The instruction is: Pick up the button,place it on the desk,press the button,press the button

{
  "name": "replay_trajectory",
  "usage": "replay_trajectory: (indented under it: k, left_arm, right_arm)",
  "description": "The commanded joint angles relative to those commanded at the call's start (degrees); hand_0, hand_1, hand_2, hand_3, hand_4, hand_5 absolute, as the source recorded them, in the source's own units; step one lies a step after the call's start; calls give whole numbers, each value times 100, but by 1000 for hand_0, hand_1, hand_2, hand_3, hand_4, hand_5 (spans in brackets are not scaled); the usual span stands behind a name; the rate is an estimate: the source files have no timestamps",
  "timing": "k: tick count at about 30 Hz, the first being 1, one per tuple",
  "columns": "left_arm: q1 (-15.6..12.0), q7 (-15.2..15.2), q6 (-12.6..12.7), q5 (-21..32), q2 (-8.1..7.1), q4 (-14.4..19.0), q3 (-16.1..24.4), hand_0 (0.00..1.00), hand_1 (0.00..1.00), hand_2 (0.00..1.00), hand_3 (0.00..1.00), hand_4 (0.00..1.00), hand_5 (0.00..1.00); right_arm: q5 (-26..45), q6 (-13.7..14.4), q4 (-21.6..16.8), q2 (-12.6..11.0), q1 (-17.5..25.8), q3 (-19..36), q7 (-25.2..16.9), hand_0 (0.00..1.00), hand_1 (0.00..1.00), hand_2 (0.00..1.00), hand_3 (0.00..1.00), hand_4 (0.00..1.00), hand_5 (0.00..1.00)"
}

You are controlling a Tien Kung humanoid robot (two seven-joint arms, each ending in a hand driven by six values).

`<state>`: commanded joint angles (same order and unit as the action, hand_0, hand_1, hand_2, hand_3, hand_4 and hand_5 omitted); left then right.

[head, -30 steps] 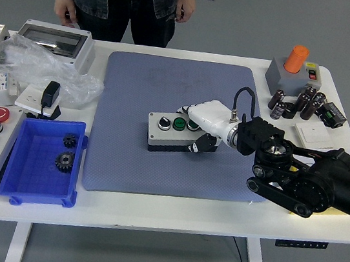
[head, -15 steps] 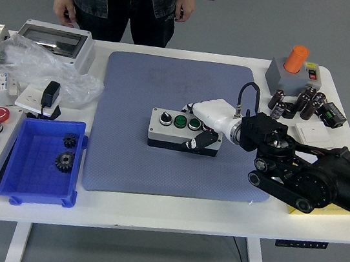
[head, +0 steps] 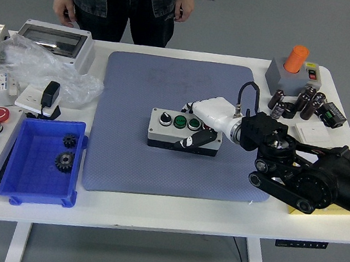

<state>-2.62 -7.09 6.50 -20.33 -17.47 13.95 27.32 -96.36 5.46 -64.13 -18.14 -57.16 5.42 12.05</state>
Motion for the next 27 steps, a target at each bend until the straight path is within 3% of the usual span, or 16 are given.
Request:
replay_trajectory:
  k: [12, 16, 22, 25, 26, 27]
  left_arm:
    - [19, 5, -1, 17, -15, -2, -27, 623, 660, 629, 687, 706, 340]
    - [26, 9, 1, 12, -17, -2, -16, 623, 661, 629, 686, 703, 336]
    - [-1, 9, 7, 63, 9, -11, -54, 623, 661, 628, 684, 701, 336]
    - [-13, 14, 10, 114, 21, -20, -95, 623, 661, 628, 684, 701, 336]
    - [-17, 16, 11, 124, 22, -22, -104, 623, 661, 628, 683, 698, 335]
    - [-20, 17, 12, 134, 22, -25, -115, 623, 661, 628, 683, 698, 335]
  right_arm:
    - [-52, 95, -46, -31, 2, 71, -42, 743, 770, 846, 809, 998, 698]
    - [174, 80, -132, -167, 78, 426, -70, 745, 770, 846, 812, 998, 691]
    - [-177, 158, -766, -717, 487, 1279, 308, 747, 770, 846, 827, 998, 697]
    - [-611, -43, -1213, -1071, 783, 1701, 659, 747, 770, 846, 827, 998, 697]
    - [-754, -134, -1375, -1195, 888, 1832, 772, 756, 776, 849, 857, 998, 763]
    - [-869, -208, -1514, -1302, 972, 1940, 861, 756, 776, 849, 857, 998, 763]
